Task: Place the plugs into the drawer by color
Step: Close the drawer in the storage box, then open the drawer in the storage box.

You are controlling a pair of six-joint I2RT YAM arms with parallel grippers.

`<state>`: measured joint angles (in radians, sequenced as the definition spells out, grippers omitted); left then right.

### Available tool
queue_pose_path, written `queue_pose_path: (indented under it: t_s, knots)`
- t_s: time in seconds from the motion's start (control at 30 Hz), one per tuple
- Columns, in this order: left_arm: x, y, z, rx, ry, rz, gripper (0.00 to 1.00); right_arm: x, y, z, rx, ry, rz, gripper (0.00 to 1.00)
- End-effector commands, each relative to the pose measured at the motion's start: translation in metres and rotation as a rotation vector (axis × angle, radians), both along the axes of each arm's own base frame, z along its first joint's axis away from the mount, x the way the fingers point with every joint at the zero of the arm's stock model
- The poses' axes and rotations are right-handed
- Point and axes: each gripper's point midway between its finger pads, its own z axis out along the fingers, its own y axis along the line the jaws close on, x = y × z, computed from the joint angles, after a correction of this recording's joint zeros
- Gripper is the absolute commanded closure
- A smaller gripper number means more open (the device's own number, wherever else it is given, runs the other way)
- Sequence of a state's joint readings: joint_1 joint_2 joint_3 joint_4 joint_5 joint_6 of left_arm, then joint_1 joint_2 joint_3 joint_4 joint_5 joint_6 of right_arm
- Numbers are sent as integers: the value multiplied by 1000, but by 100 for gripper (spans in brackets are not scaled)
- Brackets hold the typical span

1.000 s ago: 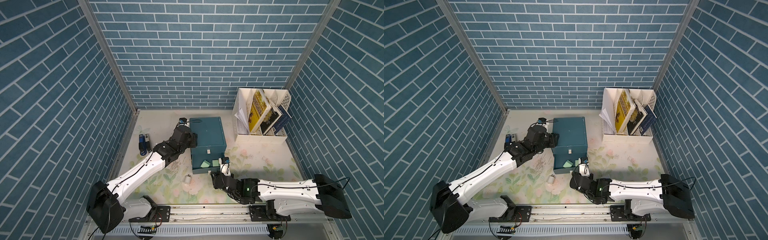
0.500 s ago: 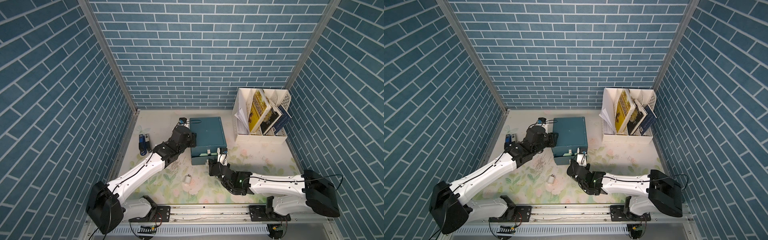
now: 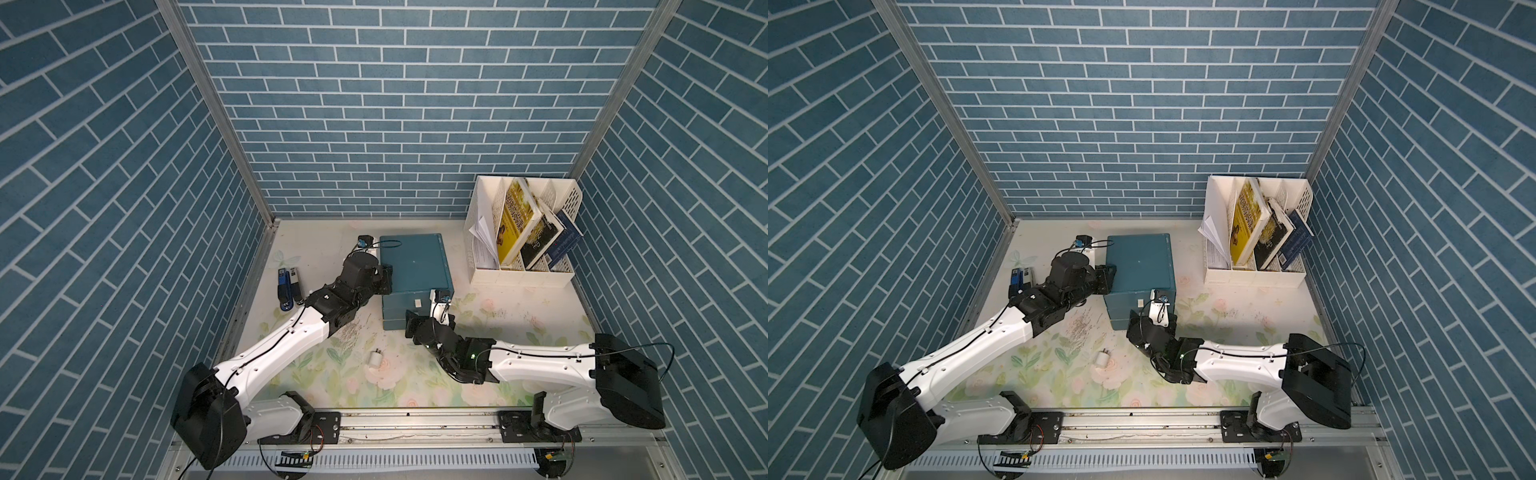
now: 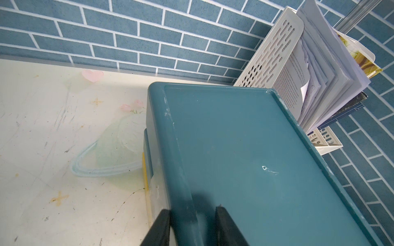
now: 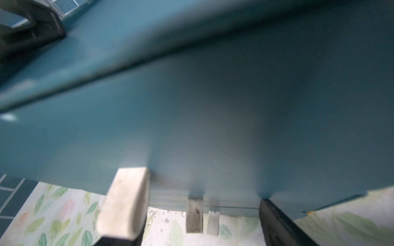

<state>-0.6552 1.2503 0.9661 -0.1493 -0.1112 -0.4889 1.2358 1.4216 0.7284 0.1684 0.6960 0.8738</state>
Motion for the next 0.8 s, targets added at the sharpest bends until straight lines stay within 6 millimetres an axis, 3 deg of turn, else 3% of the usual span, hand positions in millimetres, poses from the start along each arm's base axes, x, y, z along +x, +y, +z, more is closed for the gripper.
queue_pose_path:
  t_s: [0.0, 0.2, 0.3, 0.57, 0.77]
  knots:
    - [-16, -3, -48, 87, 127, -65, 61, 8, -1, 7, -10, -26, -28, 12]
    - [-13, -3, -49, 95, 130, -60, 60, 8, 3, 2, -45, -22, -7, 10]
    - [-11, -5, -48, 93, 128, -59, 59, -2, -1, -2, -23, -1, 12, 14]
    - [-4, -11, -44, 74, 122, -59, 58, -40, -25, -18, 251, 81, 40, 16]
    - [-4, -12, -47, 74, 129, -56, 58, -39, -30, -33, 397, 164, 57, 20]
